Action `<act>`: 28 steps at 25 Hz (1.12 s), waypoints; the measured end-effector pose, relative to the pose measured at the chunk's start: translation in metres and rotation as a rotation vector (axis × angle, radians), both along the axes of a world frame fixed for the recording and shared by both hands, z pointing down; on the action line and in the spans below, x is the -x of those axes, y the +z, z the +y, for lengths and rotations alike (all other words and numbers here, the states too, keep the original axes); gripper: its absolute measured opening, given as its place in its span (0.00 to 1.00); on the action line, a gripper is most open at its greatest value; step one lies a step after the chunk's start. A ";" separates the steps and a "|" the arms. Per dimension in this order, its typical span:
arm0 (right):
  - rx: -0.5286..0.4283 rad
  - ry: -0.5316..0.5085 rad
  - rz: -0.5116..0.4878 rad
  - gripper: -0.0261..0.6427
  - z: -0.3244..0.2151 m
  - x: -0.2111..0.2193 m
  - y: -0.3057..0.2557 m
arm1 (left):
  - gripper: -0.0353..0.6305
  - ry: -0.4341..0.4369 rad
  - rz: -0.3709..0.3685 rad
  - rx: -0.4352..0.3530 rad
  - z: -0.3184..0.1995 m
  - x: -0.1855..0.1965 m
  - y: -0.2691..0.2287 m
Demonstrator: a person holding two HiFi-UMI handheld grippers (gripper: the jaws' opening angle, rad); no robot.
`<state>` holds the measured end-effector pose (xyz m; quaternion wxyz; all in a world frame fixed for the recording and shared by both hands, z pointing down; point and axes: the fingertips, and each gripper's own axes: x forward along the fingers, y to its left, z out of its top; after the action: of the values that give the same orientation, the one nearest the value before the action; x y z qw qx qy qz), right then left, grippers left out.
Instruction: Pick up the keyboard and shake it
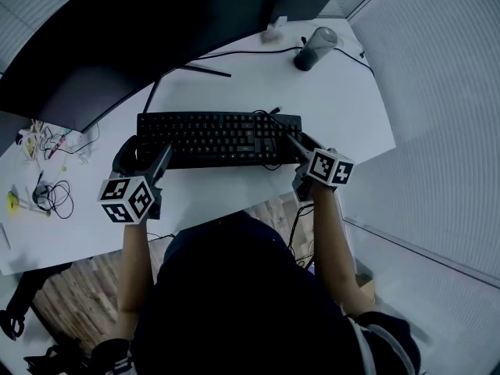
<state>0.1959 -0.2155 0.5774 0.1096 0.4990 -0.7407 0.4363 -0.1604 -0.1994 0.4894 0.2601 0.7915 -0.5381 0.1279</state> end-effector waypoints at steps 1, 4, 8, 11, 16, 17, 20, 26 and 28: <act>0.002 0.003 0.015 0.47 0.000 -0.002 0.001 | 0.68 0.004 -0.001 0.016 -0.002 0.000 0.009; 0.003 0.011 0.062 0.47 -0.003 -0.007 0.005 | 0.68 0.018 0.010 0.064 -0.012 -0.002 0.033; -0.004 -0.004 0.126 0.47 -0.014 -0.011 0.014 | 0.68 0.024 0.046 0.142 -0.021 -0.003 0.070; 0.005 -0.019 0.153 0.47 -0.022 -0.010 0.027 | 0.68 0.008 0.080 0.198 -0.024 -0.002 0.097; -0.018 -0.032 0.171 0.47 -0.034 -0.007 0.042 | 0.68 -0.007 0.075 0.236 -0.026 0.000 0.121; -0.021 -0.032 0.169 0.47 -0.035 -0.006 0.046 | 0.68 -0.004 0.065 0.235 -0.027 0.000 0.123; -0.027 -0.031 0.157 0.47 -0.034 -0.005 0.056 | 0.68 0.017 0.019 0.238 -0.030 0.000 0.128; -0.042 -0.053 0.201 0.47 -0.033 -0.003 0.058 | 0.68 0.033 -0.019 0.271 -0.027 0.000 0.134; -0.039 -0.058 0.215 0.47 -0.032 -0.002 0.053 | 0.68 0.010 -0.015 0.274 -0.027 0.003 0.132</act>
<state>0.1983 -0.2479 0.6308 0.1913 0.5234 -0.7471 0.3624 -0.1631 -0.2266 0.6213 0.3611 0.7503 -0.5134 0.2075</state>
